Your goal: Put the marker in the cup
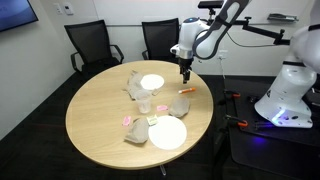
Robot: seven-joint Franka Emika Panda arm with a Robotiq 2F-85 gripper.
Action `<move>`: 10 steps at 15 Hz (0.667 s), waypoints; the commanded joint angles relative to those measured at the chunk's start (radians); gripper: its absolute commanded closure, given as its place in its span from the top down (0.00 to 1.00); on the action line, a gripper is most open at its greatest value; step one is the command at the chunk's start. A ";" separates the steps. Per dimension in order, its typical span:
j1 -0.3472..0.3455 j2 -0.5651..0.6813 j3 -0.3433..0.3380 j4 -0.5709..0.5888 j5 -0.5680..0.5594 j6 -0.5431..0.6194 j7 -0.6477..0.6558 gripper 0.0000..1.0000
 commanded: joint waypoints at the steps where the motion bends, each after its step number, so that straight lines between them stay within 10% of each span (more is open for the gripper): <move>1: -0.046 0.070 0.048 0.039 0.009 0.030 -0.046 1.00; 10: -0.086 0.185 0.102 0.101 -0.002 0.027 -0.047 1.00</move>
